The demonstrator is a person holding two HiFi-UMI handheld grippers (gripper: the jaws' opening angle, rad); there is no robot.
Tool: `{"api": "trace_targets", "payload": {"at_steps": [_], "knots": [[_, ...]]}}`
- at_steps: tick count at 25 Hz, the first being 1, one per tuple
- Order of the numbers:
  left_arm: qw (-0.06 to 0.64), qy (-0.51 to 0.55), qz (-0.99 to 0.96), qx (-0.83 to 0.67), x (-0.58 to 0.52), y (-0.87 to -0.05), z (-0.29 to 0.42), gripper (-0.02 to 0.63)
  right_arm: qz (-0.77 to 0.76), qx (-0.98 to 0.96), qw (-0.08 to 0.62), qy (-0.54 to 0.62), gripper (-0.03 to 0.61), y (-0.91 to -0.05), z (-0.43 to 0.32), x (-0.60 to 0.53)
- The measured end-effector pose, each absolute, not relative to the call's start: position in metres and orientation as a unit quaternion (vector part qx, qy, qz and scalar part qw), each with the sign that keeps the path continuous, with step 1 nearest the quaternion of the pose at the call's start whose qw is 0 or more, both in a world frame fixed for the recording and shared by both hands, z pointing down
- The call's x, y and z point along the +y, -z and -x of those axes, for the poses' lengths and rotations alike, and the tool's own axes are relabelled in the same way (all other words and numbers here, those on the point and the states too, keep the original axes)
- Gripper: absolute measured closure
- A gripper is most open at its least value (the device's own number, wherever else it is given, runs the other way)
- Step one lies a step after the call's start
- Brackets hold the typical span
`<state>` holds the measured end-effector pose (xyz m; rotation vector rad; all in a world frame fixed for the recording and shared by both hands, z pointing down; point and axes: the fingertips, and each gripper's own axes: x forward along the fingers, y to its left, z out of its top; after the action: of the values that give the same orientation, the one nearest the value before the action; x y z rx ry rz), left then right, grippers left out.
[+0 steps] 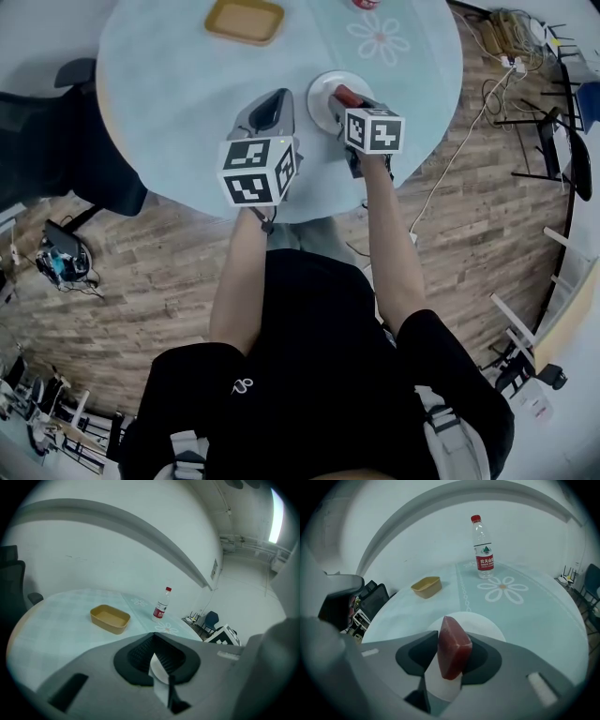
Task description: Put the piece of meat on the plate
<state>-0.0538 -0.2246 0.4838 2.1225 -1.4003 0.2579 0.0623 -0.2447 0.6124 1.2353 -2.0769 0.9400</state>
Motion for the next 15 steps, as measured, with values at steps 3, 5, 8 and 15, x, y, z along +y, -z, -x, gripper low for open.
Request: {"api": "trace_targets", "payload": {"at_steps": [3,5,8,15], "knots": [[0.289,-0.093,-0.796,-0.523,-0.226,-0.483,0.055,0.618,-0.474,-0.765,0.263,-0.347,0.393,-0.611,-0.070,-0.246],[0.290,-0.090,-0.798,-0.520,-0.226,-0.482,0.055,0.618,-0.489,-0.761,0.255,-0.341,0.364,-0.609,-0.077,-0.248],[0.292,-0.086,-0.801,-0.516,-0.226,-0.479,0.051,0.618,-0.519,-0.756,0.239,-0.320,0.360,-0.601,-0.092,-0.252],[0.274,-0.075,-0.811,-0.512,-0.231,-0.455,0.040,0.618,-0.577,-0.769,0.123,-0.244,0.519,-0.510,-0.117,-0.270]]}}
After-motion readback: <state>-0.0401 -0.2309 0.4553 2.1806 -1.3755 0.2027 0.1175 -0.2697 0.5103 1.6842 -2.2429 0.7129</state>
